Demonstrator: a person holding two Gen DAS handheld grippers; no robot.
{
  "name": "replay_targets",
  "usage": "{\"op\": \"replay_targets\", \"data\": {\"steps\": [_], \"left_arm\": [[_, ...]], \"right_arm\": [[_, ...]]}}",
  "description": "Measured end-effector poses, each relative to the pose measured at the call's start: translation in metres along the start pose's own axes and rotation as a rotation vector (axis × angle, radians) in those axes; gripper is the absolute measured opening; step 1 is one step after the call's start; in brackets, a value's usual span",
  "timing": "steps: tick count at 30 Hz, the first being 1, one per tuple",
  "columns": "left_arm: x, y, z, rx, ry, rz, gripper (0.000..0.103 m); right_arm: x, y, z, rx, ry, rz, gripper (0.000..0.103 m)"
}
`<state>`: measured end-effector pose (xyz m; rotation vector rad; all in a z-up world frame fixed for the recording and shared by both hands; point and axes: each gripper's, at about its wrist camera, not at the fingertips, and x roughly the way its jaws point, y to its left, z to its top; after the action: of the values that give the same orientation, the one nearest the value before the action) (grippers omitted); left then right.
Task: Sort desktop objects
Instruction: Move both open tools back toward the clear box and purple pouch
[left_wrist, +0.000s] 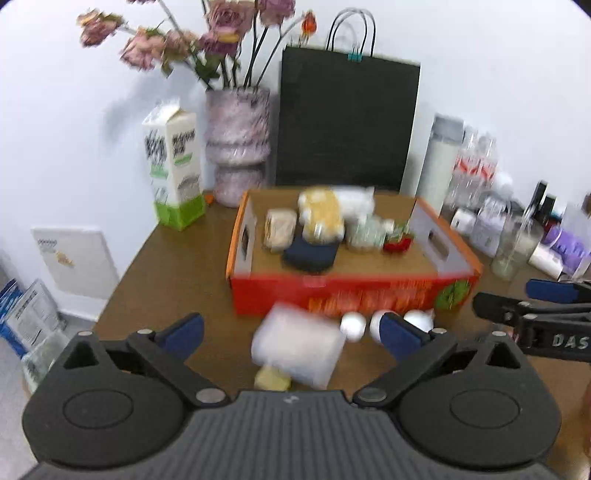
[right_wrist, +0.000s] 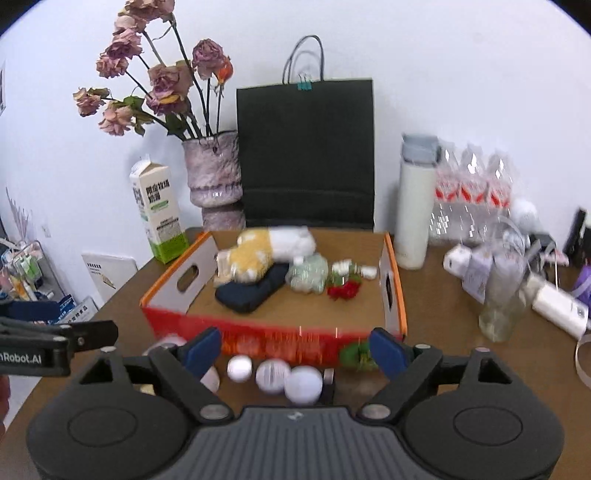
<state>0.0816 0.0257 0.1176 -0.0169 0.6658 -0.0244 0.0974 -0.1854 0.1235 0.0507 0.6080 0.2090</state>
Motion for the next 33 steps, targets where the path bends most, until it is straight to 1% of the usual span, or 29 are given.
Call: {"op": "replay_targets", "data": {"steps": [3,5,8,10,12,13,15,18,21,27,31,33], "left_arm": [[-0.003,-0.006,-0.038,0.018,0.002,-0.008,0.103],[-0.008,-0.010,-0.062,0.025,0.004,-0.015,0.103],[-0.020,-0.016,-0.097,0.052,-0.014,-0.018,0.103],[-0.026,-0.020,-0.114,0.059,-0.017,-0.018,0.103],[-0.032,-0.020,-0.131,0.041,-0.006,-0.038,0.103],[-0.034,-0.020,-0.137,0.025,0.001,-0.046,0.103],[-0.042,-0.019,-0.151,-0.004,0.010,-0.061,0.103],[-0.052,-0.018,-0.167,-0.027,0.016,-0.055,0.103],[-0.062,-0.019,-0.179,-0.017,0.013,-0.051,0.103],[-0.075,-0.020,-0.194,-0.017,0.014,-0.061,0.103],[-0.076,-0.022,-0.197,-0.001,0.014,-0.058,0.103],[-0.073,-0.021,-0.196,-0.008,0.018,-0.055,0.103]], "right_arm": [[-0.009,-0.005,-0.039,0.039,0.000,0.011,0.088],[-0.017,-0.008,-0.064,0.065,-0.002,-0.005,0.088],[-0.033,-0.010,-0.098,0.056,-0.024,-0.034,0.088],[-0.043,-0.010,-0.115,0.034,-0.040,-0.033,0.089],[-0.053,-0.010,-0.130,0.037,-0.059,-0.024,0.096],[-0.059,-0.010,-0.136,0.038,-0.073,-0.021,0.103],[-0.069,-0.008,-0.147,0.037,-0.094,-0.014,0.103],[-0.082,-0.007,-0.160,0.040,-0.109,0.006,0.103],[-0.092,-0.006,-0.173,0.035,-0.102,0.005,0.103],[-0.099,0.007,-0.198,-0.061,-0.088,-0.091,0.103],[-0.100,0.007,-0.206,-0.078,-0.067,-0.084,0.103],[-0.100,0.006,-0.207,-0.076,-0.059,-0.083,0.103]]}}
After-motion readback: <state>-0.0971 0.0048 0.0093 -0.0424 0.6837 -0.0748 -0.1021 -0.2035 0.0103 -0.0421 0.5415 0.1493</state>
